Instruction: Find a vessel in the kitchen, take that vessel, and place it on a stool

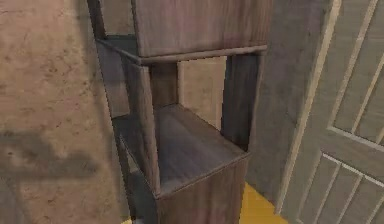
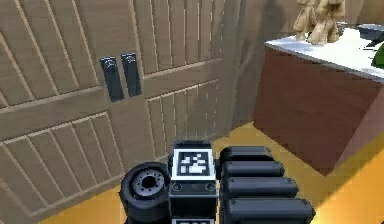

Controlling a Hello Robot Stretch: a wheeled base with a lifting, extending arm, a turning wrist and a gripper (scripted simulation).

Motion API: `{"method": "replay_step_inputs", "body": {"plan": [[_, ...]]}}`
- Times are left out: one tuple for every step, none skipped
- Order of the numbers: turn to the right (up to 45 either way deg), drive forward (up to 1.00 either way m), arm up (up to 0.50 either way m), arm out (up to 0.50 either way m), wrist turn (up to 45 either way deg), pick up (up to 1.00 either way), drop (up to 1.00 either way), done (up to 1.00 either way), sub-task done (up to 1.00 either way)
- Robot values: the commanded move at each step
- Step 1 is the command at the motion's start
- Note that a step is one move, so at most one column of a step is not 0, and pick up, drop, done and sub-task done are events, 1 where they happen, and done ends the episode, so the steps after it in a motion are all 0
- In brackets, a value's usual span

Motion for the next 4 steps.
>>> {"method": "replay_step_inputs", "body": {"plan": [[-45.0,0.0,0.0,0.0,0.0,0.0,0.0,0.0,0.0],[-45.0,0.0,0.0,0.0,0.0,0.0,0.0,0.0,0.0],[45.0,0.0,0.0,0.0,0.0,0.0,0.0,0.0,0.0],[45.0,0.0,0.0,0.0,0.0,0.0,0.0,0.0,0.0]]}}
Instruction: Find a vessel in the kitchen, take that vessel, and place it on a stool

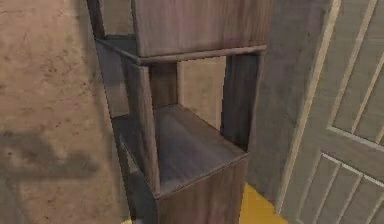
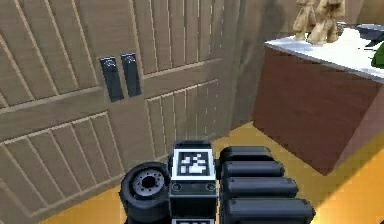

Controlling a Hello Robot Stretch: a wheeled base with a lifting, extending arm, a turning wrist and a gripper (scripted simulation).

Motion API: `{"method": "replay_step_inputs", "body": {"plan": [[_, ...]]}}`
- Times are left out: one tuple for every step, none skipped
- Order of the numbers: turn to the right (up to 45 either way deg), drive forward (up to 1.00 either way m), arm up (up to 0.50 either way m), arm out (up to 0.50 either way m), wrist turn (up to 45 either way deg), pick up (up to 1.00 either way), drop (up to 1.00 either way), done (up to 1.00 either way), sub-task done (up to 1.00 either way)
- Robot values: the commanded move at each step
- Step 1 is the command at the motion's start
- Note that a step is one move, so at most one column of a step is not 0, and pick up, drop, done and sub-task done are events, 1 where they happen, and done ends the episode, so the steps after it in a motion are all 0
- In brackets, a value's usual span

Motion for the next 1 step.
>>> {"method": "replay_step_inputs", "body": {"plan": [[45.0,0.0,0.0,0.0,0.0,0.0,0.0,0.0,0.0]]}}
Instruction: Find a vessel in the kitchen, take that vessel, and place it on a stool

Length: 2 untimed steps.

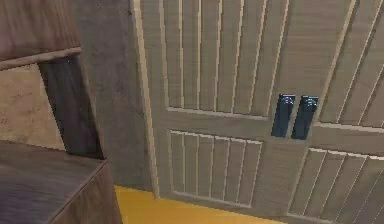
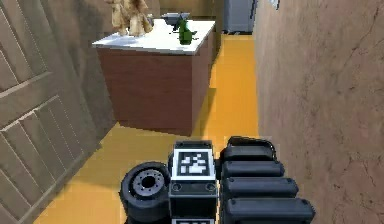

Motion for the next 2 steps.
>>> {"method": "replay_step_inputs", "body": {"plan": [[18.0,0.0,0.0,0.0,0.0,0.0,0.0,0.0,0.0],[0.0,0.0,0.0,0.06,0.0,0.0,0.0,0.0,0.0]]}}
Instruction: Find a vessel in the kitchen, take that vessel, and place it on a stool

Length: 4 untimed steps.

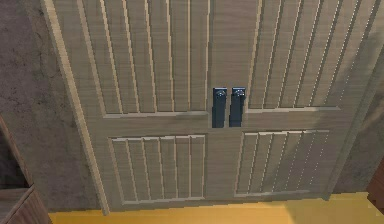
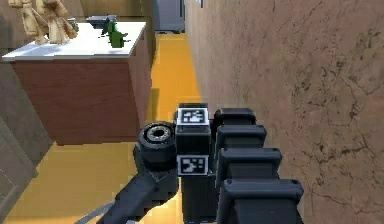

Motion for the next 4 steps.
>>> {"method": "replay_step_inputs", "body": {"plan": [[0.0,0.0,0.0,0.0,45.0,0.0,0.0,0.0,0.0],[0.0,0.0,0.0,0.0,45.0,0.0,0.0,0.0,0.0],[0.0,0.0,0.0,0.0,45.0,0.0,0.0,0.0,0.0],[0.0,0.0,0.0,0.0,45.0,0.0,0.0,0.0,0.0]]}}
